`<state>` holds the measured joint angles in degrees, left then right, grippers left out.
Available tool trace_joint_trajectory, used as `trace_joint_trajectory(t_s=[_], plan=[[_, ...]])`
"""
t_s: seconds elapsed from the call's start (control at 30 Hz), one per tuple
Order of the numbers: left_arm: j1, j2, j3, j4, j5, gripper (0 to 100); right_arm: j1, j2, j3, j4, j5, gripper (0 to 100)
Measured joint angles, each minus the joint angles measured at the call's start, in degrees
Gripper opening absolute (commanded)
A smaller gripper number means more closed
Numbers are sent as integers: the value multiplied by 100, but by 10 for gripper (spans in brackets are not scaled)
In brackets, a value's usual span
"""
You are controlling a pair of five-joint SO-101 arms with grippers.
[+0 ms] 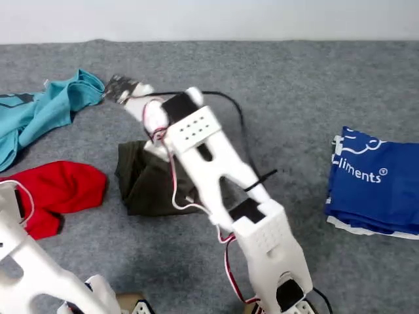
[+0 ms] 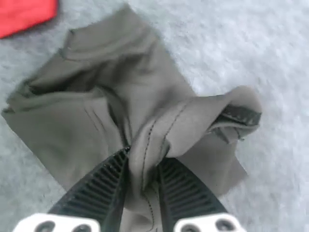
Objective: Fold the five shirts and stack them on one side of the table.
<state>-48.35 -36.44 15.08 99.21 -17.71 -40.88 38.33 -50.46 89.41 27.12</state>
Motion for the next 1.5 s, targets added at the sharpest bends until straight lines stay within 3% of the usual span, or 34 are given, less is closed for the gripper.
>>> trace_joint_trajectory(t_s=[0.17,0.33,0.43,0.63,0.83,1.2,1.33,1.5], plan=[[0,0,53,9,0,8,-316,237,0,-413,9,28],[0,0,88,9,0,8,-422,308,0,-651,0,192],[0,0,88,9,0,8,-580,308,0,-668,-123,225],[0,0,88,9,0,8,-668,308,-580,-448,-413,215],[0,0,88,9,0,8,-378,299,-1275,695,-413,1],[0,0,88,-53,0,8,448,765,-633,1108,-176,9],[0,0,88,-53,0,8,343,1178,-589,1108,-158,9],[-53,0,79,-53,0,8,-475,1495,-589,1108,-158,9]])
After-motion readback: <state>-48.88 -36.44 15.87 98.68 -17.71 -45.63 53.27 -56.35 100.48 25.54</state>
